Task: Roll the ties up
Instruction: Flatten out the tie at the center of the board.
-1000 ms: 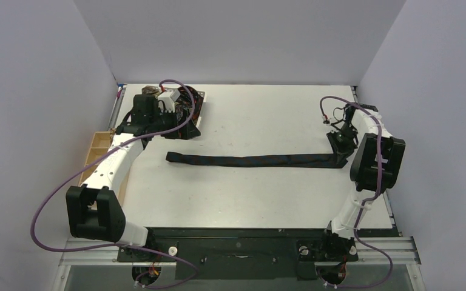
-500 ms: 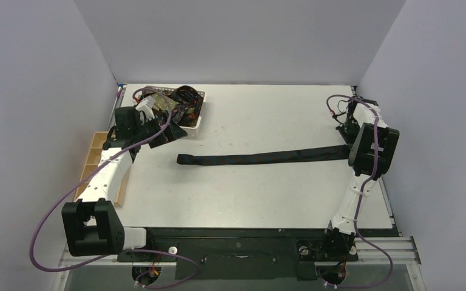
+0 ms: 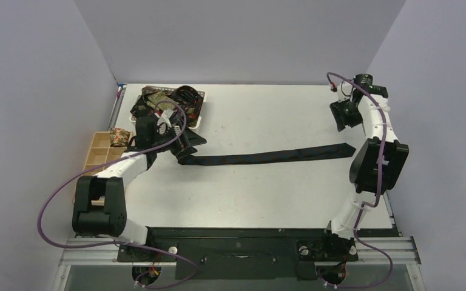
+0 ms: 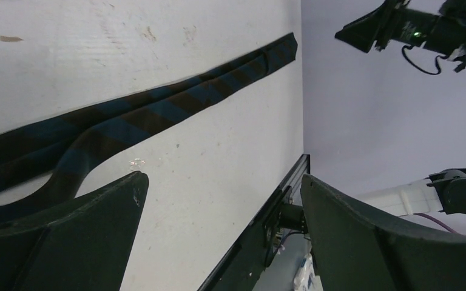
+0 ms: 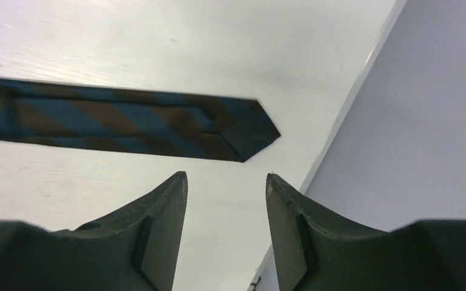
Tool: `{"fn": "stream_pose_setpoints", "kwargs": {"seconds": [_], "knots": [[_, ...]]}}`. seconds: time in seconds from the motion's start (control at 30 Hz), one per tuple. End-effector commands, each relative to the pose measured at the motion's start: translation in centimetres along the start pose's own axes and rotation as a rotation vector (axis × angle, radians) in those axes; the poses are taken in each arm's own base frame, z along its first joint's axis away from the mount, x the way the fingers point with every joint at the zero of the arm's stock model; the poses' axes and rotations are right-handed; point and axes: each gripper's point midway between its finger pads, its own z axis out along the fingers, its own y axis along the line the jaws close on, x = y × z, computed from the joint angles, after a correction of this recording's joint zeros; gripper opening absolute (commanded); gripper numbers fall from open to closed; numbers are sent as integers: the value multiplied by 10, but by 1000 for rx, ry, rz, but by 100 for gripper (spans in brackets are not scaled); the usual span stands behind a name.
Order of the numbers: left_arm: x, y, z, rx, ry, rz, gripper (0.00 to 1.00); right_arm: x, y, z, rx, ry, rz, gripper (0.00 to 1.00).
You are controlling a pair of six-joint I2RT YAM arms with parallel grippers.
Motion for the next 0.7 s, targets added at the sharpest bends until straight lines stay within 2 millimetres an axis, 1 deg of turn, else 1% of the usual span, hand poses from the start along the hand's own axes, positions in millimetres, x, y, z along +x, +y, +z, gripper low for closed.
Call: {"fn": "stream_pose_setpoints", "kwargs": {"seconds": [0.0,0.03,0.07,0.1,0.13,0.17,0.2,0.23,0.27,0.3,0.33,0.37,0.4,0.43,0.47,0.5,0.53,0.57,0.6,0.63,0.67], "knots": [[7,-16,25,135,73,41,96,-43,51,-74,-142,-251,8,51],[9,-12,28,134,81,30,96,-49,64,-81,-185,-276,-2,55],[9,-2,33,128,87,13,97,-54,69,-91,-197,-306,1,57],[8,2,35,130,83,14,97,-59,80,-98,-231,-327,-11,60],[7,15,39,110,85,-10,97,-64,84,-107,-238,-350,-9,62],[2,23,39,102,72,-21,97,-67,93,-112,-267,-365,-21,63],[4,37,42,82,77,-54,97,-71,99,-119,-276,-382,-29,64],[-2,45,42,75,59,-63,97,-72,103,-123,-291,-385,-33,64],[0,58,44,52,61,-86,97,-74,107,-127,-297,-395,-42,65],[-3,67,44,39,49,-96,97,-73,110,-128,-306,-390,-47,65],[-1,81,47,12,54,-109,97,-72,114,-129,-312,-382,-58,65],[0,88,48,0,54,-113,97,-71,116,-129,-317,-375,-67,65],[5,99,52,-16,67,-125,97,-68,120,-128,-326,-362,-76,65],[6,104,54,-21,69,-127,97,-66,122,-126,-331,-352,-87,65],[11,114,57,-32,82,-143,97,-62,126,-125,-342,-337,-96,65],[12,116,59,-27,84,-144,97,-59,129,-122,-350,-325,-112,65],[17,123,61,-33,93,-168,97,-56,134,-122,-361,-310,-125,65],[18,125,62,-28,90,-164,97,-52,137,-120,-365,-299,-141,65],[16,132,61,-36,81,-183,97,-49,143,-119,-373,-285,-160,65],[14,137,58,-40,70,-192,97,-45,145,-118,-377,-274,-178,64],[15,141,58,-43,68,-203,97,-44,155,-118,-382,-268,-214,64]]}}
